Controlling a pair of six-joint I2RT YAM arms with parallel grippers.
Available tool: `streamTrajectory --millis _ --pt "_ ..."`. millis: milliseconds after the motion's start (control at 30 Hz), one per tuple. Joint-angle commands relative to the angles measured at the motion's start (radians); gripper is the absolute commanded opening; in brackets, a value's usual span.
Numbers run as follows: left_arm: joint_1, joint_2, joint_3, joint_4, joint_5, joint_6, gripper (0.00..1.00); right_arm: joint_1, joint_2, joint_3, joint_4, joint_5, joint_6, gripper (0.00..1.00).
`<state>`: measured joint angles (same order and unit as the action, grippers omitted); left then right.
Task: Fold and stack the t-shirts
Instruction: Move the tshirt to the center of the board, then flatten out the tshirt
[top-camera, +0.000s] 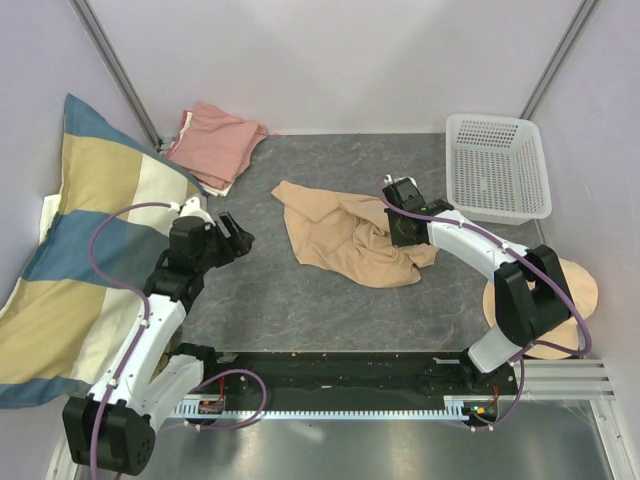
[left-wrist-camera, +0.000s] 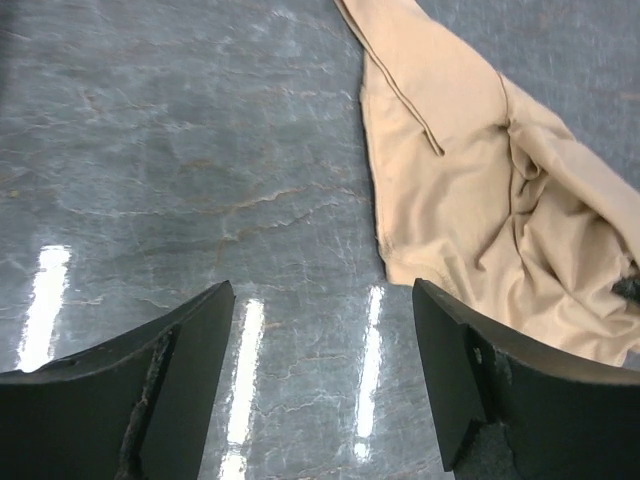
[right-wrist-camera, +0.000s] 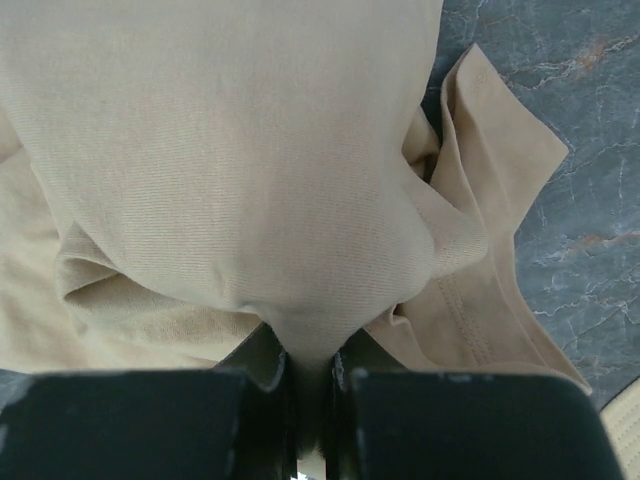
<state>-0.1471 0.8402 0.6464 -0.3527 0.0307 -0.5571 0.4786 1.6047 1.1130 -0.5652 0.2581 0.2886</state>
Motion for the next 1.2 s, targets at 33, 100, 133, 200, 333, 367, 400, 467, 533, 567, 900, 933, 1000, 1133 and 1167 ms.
streamTrajectory --millis 33,100,133,200,333,367,400,467,533,567,900,933,1000,1133,1167 --pt "-0.162 0.092 0.059 0.095 -0.065 0.006 0.81 -0.001 -0.017 -0.002 0.041 0.055 0.038 0.0" --pt "-0.28 0.172 0.082 0.104 -0.122 0.009 0.8 0.0 -0.014 -0.001 0.039 0.058 0.04 0.0" --pt "-0.314 0.198 0.091 0.112 -0.164 0.008 0.8 0.0 -0.014 -0.001 0.039 0.058 0.04 0.0" --pt "-0.383 0.262 0.108 0.139 -0.19 -0.007 0.79 0.0 -0.017 -0.001 0.037 0.058 0.04 0.0" --pt "-0.431 0.442 0.122 0.202 -0.21 -0.027 0.75 0.0 -0.031 -0.001 0.031 0.049 0.046 0.0" --pt "-0.434 0.468 0.13 0.213 -0.213 -0.026 0.74 -0.001 -0.035 -0.001 0.031 0.041 0.046 0.0" --pt "-0.439 0.488 0.137 0.219 -0.219 -0.026 0.74 0.0 -0.035 -0.001 0.033 0.04 0.046 0.0" --pt "-0.442 0.531 0.151 0.219 -0.245 -0.024 0.73 0.0 -0.038 -0.002 0.027 0.04 0.047 0.0" --pt "-0.442 0.553 0.153 0.231 -0.271 -0.023 0.76 0.0 -0.042 -0.004 0.027 0.04 0.046 0.0" --pt "-0.442 0.571 0.154 0.241 -0.275 -0.023 0.78 0.0 -0.04 -0.004 0.028 0.04 0.047 0.0" --pt "-0.45 0.756 0.237 0.293 -0.268 -0.024 0.99 0.0 -0.049 -0.008 0.019 0.015 0.049 0.0" --pt "-0.45 0.767 0.243 0.294 -0.267 -0.029 0.99 0.0 -0.051 -0.008 0.018 0.016 0.049 0.0" --pt "-0.451 0.798 0.249 0.294 -0.264 -0.03 0.99 0.0 -0.055 -0.012 0.014 0.02 0.046 0.0" --pt "-0.457 0.835 0.256 0.299 -0.264 -0.043 0.96 0.0 -0.061 -0.018 0.011 0.03 0.043 0.0" --pt "-0.457 0.841 0.257 0.301 -0.261 -0.041 0.94 0.002 -0.063 -0.018 0.013 0.03 0.044 0.0"
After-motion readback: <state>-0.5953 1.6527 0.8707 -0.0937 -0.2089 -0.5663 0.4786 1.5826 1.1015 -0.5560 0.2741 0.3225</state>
